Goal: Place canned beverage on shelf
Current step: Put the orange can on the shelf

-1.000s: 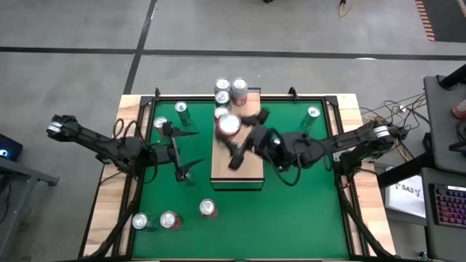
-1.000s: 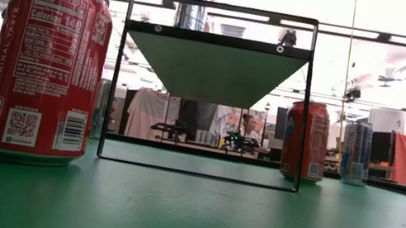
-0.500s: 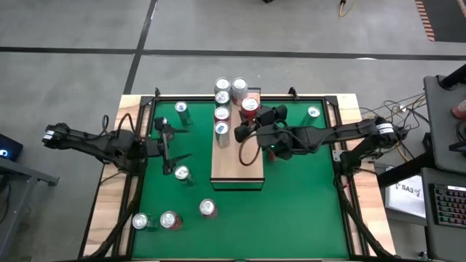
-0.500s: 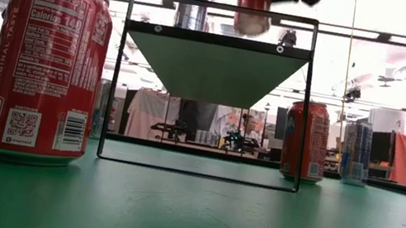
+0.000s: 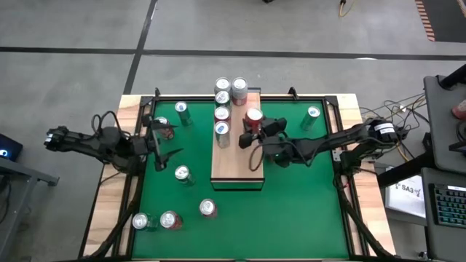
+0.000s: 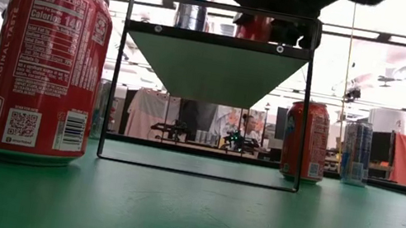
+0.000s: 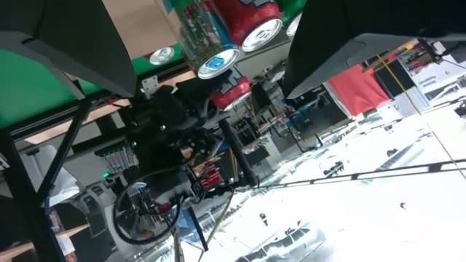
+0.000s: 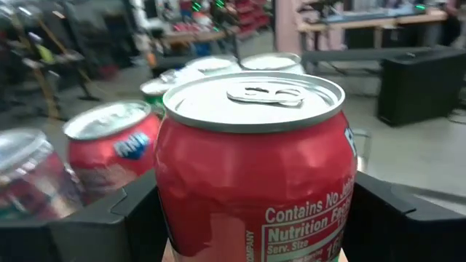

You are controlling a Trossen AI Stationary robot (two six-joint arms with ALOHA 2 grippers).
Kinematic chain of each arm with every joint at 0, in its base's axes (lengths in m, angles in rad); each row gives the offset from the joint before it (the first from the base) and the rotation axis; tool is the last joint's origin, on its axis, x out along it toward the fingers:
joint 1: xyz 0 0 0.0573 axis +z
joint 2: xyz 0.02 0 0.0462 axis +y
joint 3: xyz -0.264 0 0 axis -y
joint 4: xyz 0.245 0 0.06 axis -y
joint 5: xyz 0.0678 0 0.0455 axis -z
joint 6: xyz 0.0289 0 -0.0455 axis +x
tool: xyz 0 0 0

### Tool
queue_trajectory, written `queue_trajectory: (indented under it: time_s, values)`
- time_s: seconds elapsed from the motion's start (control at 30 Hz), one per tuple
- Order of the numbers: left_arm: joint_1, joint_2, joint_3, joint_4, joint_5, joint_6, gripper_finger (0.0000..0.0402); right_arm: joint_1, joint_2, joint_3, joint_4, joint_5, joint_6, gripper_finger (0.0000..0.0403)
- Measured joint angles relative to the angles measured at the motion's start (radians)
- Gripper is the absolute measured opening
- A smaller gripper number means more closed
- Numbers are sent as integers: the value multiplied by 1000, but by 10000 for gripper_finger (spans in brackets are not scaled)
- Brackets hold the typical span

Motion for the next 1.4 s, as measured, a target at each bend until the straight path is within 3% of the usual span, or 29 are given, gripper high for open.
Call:
queue_trajectory:
  time_s: [0.13, 0.23, 0.7, 1.4]
  values:
    - [3, -5, 0, -3, -1, 7, 333, -5, 11, -65, 235, -66, -138, 284]
    - [3, -5, 0, -2, -2, 20, 333, -11, 20, -80, 299, -124, -192, 284]
    - [5, -4, 0, 1, -8, 44, 333, -34, 121, -6, 352, -140, -344, 284]
    - [6, -19, 0, 2, -61, 50, 333, -43, 126, -2, 347, -115, -276, 284]
